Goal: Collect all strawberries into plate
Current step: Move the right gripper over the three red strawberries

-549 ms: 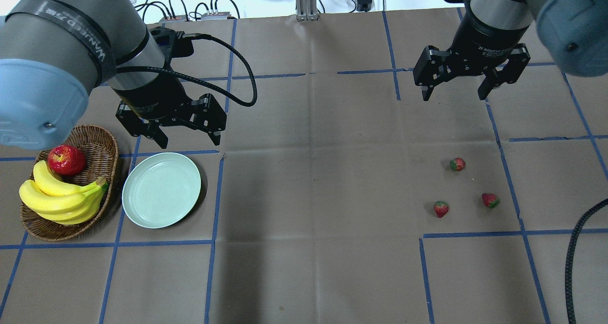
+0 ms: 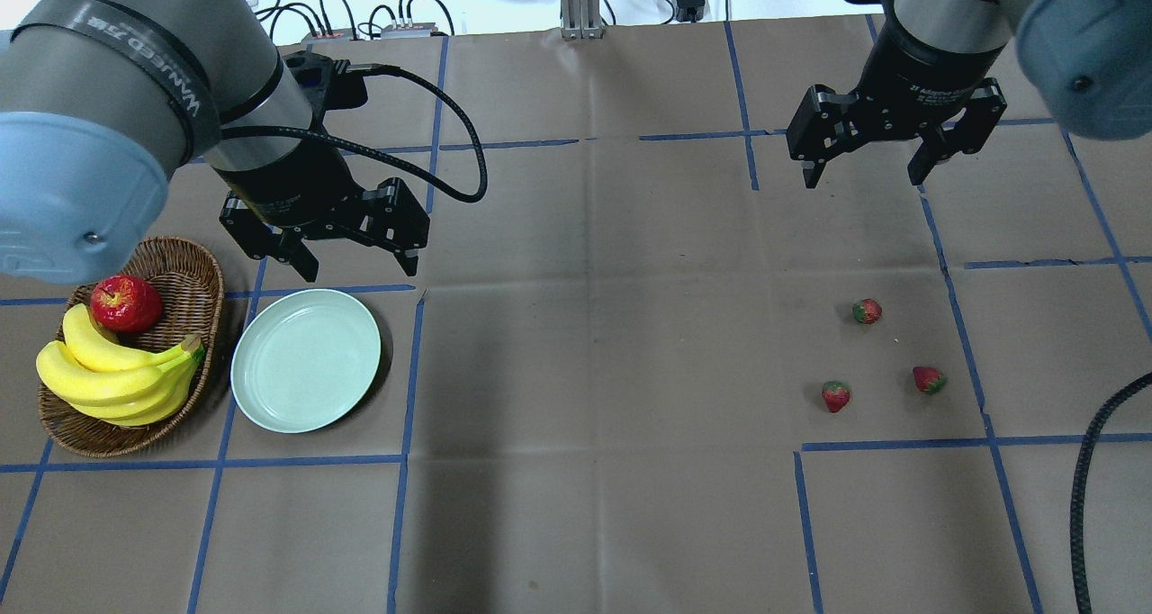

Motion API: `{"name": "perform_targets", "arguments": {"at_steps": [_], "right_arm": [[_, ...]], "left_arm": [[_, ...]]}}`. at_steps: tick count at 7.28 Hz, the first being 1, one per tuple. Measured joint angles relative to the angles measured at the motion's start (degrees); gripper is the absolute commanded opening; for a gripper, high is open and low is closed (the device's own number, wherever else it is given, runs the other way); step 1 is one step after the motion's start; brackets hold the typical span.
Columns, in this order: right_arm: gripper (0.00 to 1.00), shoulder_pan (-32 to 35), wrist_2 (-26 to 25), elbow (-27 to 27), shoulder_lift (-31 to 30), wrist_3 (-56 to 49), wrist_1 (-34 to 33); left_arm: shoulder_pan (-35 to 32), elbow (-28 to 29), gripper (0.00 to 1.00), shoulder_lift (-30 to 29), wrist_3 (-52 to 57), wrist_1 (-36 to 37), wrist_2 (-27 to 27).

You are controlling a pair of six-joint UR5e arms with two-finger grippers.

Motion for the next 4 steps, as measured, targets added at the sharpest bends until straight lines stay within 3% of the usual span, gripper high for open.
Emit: {"name": "perform_targets", "arguments": {"at_steps": [2,4], "right_arm": [[1.0,-0.2,-0.2,2.2,-0.8,-0.9,0.1],[1.0,-2.1,-0.4,11.9,-4.0,-3.7,-4.9]], "left_arm": [[0.0,0.0,1.0,0.0,0.0,0.0,0.0],[0.0,0.0,1.0,0.0,0.0,0.0,0.0]]}}
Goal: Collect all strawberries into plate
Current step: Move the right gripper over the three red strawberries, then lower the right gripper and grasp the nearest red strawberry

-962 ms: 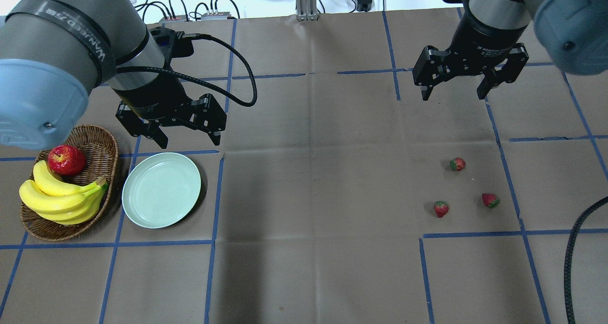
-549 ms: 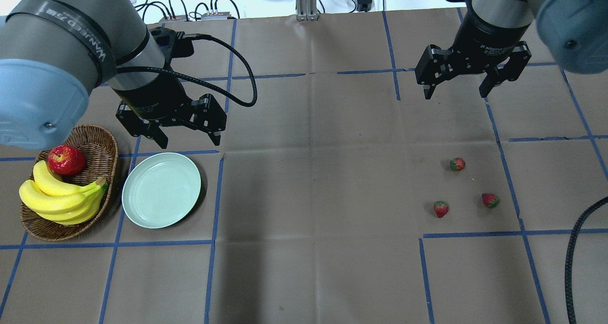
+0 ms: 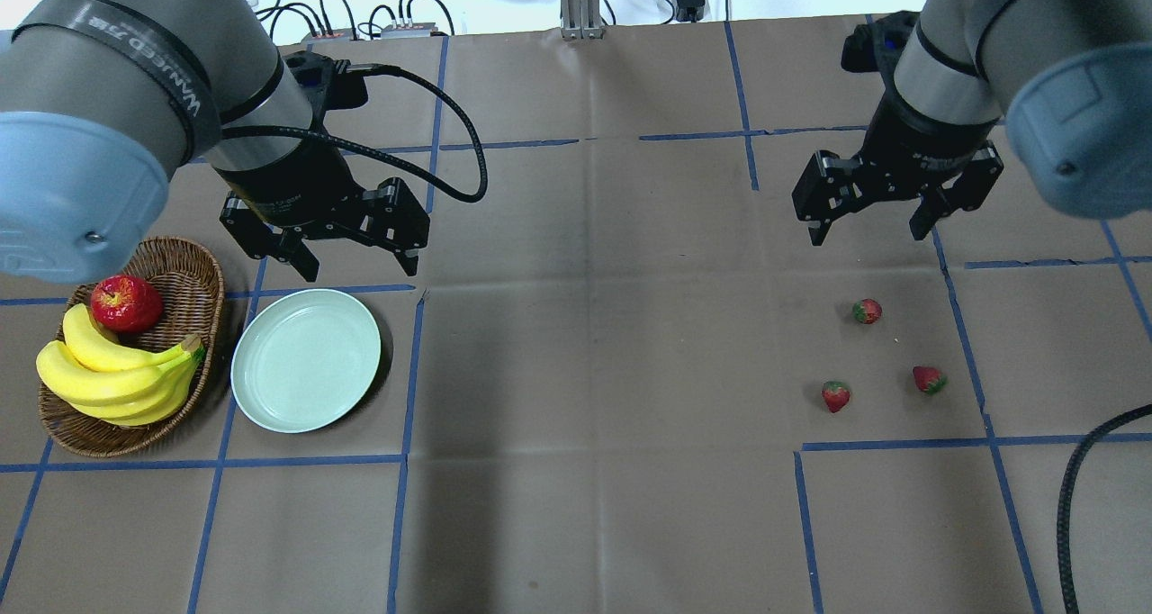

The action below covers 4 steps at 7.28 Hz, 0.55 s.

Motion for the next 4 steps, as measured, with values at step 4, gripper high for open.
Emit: {"name": "perform_targets", "arguments": {"at_steps": [4], "right_arm": [[1.0,-5.8,-0.3,26.1,-1.2,-6.1,-27.8]], "left_arm": [[0.0,0.0,1.0,0.0,0.1,0.0,0.1]]}}
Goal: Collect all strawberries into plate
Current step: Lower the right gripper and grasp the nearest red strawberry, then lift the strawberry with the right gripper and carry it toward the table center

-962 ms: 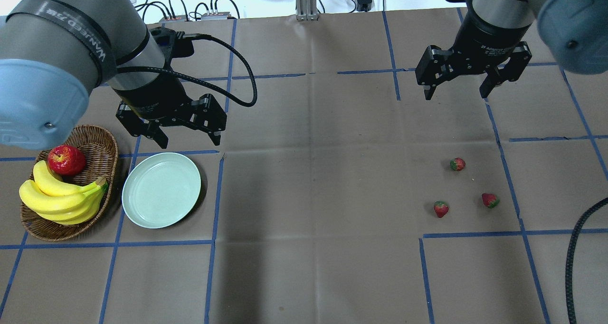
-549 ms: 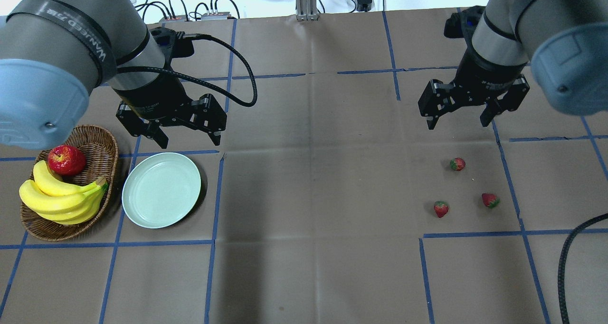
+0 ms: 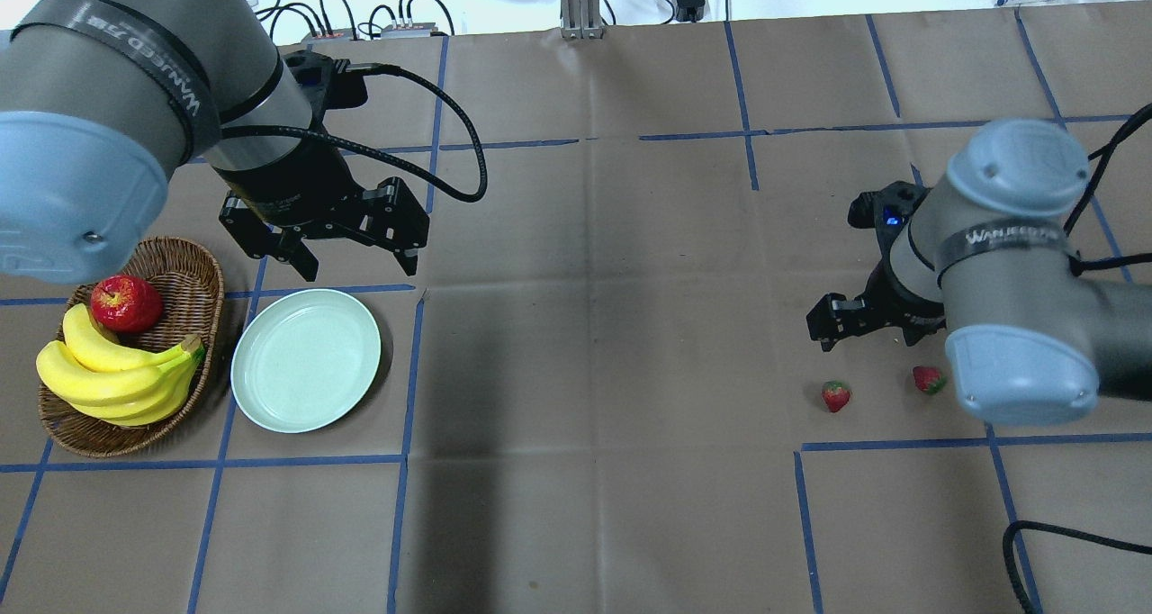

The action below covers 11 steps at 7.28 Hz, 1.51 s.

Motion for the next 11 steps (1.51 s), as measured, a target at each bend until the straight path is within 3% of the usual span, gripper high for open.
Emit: {"name": "perform_targets", "arguments": {"at_steps": [2,4,5,7,9,11], "right_arm": [[0.99,-0.1,0.3,5.1,3.5,0.8,-5.8],[0.75,-0.1,0.0,7.1,6.9,2.0,-8.3],[0.58,-0.1,0.0,7.4,7.4,2.5,-9.4],[0.52,-0.1,-0.1,7.4,8.3,2.7,-11.5],[0.22,-0.1,-0.1,7.3,9.4,2.8,-13.4],[0.13,-0.2,-0.1,6.8,9.7,2.8,-13.9]], "left_arm": [[0.0,0.0,1.0,0.0,0.0,0.0,0.0],[0.0,0.0,1.0,0.0,0.0,0.0,0.0],[0.0,0.0,1.0,0.0,-0.1,0.0,0.0],[0.0,0.0,1.0,0.0,-0.1,0.0,0.0],[0.0,0.0,1.0,0.0,-0.1,0.0,0.0],[0.0,0.0,1.0,0.0,-0.1,0.0,0.0]]}}
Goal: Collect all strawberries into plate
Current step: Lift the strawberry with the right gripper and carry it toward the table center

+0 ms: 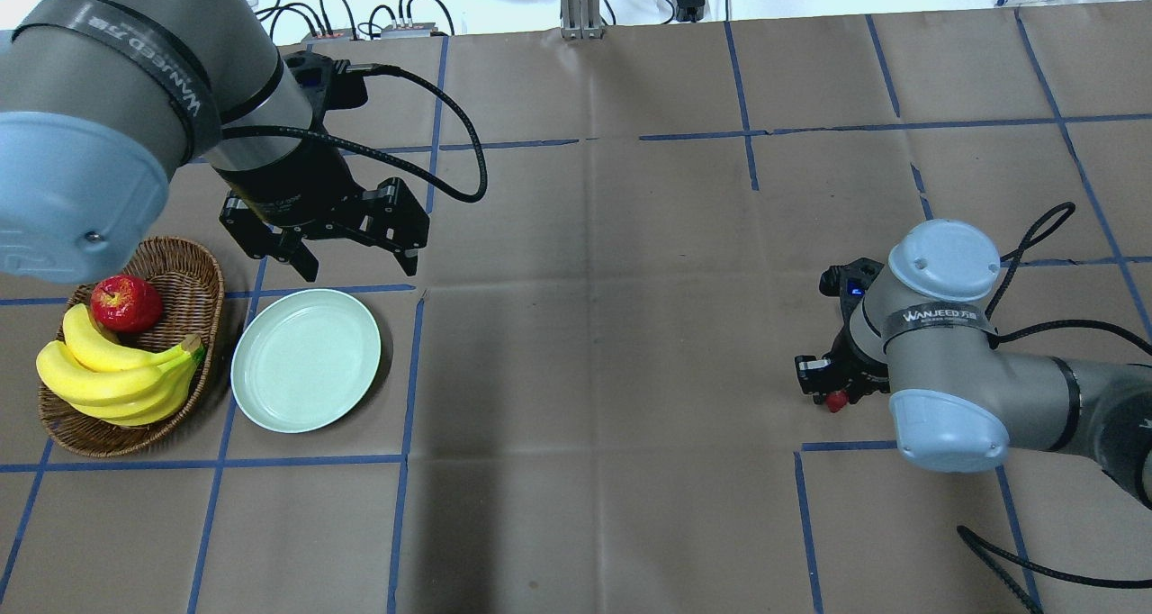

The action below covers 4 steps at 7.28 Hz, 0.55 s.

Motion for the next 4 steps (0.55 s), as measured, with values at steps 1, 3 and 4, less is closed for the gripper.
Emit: {"name": "perform_targets", "arguments": {"at_steps": [1,3,4], "right_arm": [[0.13,0.0,-0.1,-0.9,0.0,-0.1,0.1],[0.13,0.0,-0.2,-3.5,-0.1,0.0,0.8],[0.13,0.1,-0.1,-5.1,-0.1,0.6,1.4]], "left_arm": [[0.0,0.0,1.0,0.0,0.0,0.0,0.0],[0.0,0.0,1.0,0.0,0.0,0.0,0.0],[0.0,0.0,1.0,0.0,0.0,0.0,0.0]]}}
